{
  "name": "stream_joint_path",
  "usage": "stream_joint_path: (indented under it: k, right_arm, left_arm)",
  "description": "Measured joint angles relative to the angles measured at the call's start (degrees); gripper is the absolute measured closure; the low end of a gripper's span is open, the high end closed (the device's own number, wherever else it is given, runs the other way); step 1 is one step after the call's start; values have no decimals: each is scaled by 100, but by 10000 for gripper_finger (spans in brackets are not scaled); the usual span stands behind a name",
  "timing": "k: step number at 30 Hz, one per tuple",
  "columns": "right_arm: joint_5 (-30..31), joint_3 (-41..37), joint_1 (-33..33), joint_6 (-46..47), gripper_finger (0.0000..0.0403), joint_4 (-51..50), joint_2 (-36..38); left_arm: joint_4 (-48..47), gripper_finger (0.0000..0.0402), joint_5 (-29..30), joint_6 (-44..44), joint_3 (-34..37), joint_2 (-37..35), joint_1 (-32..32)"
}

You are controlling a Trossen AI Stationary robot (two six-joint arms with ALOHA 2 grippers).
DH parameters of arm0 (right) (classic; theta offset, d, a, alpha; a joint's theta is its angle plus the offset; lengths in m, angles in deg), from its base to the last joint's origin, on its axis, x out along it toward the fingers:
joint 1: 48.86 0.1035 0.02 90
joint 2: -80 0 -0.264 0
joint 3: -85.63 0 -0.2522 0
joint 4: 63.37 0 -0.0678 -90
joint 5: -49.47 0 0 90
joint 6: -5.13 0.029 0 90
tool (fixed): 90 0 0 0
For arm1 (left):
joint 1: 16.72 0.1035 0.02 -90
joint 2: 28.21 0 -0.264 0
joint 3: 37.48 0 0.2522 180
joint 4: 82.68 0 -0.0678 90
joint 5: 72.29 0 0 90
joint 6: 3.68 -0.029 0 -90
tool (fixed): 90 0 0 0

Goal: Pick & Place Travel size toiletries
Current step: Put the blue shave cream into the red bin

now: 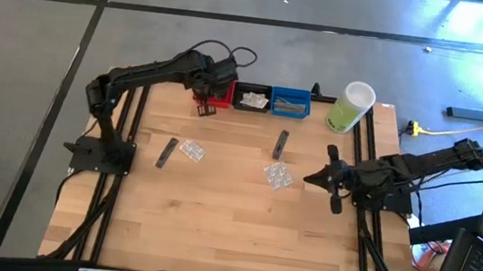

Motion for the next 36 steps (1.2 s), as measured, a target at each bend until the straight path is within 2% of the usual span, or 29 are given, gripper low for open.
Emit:
stream_joint_path:
  k: [6, 10, 13, 36]
  right_arm:
    - [-22, 3, -89, -41, 393, -204, 900]
    - [-3, 1, -89, -92, 399, -528, 1183]
    - [230, 0, -110, -151, 397, -849, 1276]
    - [129, 1, -115, -101, 398, -1128, 1294]
  left_arm:
    - [-967, 399, -179, -170, -1476, 918, 112]
    - [-1450, 399, -358, -387, -2346, 1359, 106]
    - [-1567, 399, -506, -428, -2768, 1622, 145]
    - [-1566, 399, -664, -433, -2903, 2508, 687]
